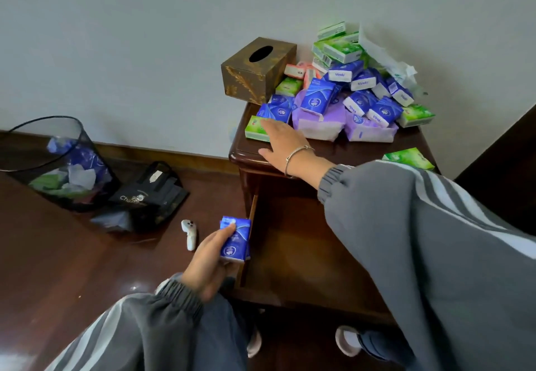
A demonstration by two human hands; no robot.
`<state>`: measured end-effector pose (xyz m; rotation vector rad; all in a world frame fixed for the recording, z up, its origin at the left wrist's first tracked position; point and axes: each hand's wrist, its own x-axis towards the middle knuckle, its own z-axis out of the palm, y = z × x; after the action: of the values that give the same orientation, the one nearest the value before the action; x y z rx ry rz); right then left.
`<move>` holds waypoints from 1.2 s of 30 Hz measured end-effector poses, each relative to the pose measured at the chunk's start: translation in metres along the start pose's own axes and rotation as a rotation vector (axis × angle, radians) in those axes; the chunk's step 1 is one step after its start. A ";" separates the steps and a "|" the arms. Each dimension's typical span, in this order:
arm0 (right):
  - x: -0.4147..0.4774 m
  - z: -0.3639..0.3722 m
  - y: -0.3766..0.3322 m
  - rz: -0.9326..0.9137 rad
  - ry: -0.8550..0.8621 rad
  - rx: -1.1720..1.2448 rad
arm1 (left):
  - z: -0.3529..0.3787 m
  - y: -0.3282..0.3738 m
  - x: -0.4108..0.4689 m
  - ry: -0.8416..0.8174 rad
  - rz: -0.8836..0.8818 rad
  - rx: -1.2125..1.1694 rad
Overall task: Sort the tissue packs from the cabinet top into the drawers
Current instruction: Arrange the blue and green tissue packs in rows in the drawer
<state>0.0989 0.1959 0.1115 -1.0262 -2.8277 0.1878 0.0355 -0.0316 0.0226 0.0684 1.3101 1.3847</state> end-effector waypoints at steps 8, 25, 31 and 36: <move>-0.029 -0.001 0.041 -0.151 0.014 -0.124 | 0.000 -0.011 0.011 -0.037 0.009 -0.045; -0.164 -0.042 0.168 0.733 0.037 -0.013 | 0.016 -0.028 0.020 -0.046 0.086 0.079; -0.157 -0.035 0.164 0.783 0.044 -0.056 | 0.009 -0.028 0.019 -0.023 0.074 0.043; -0.153 -0.029 0.151 0.790 0.256 -0.103 | 0.010 -0.028 0.022 -0.027 0.091 0.039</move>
<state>0.3146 0.2145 0.1044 -1.9731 -2.0884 -0.0231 0.0537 -0.0178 -0.0069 0.1752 1.3256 1.4302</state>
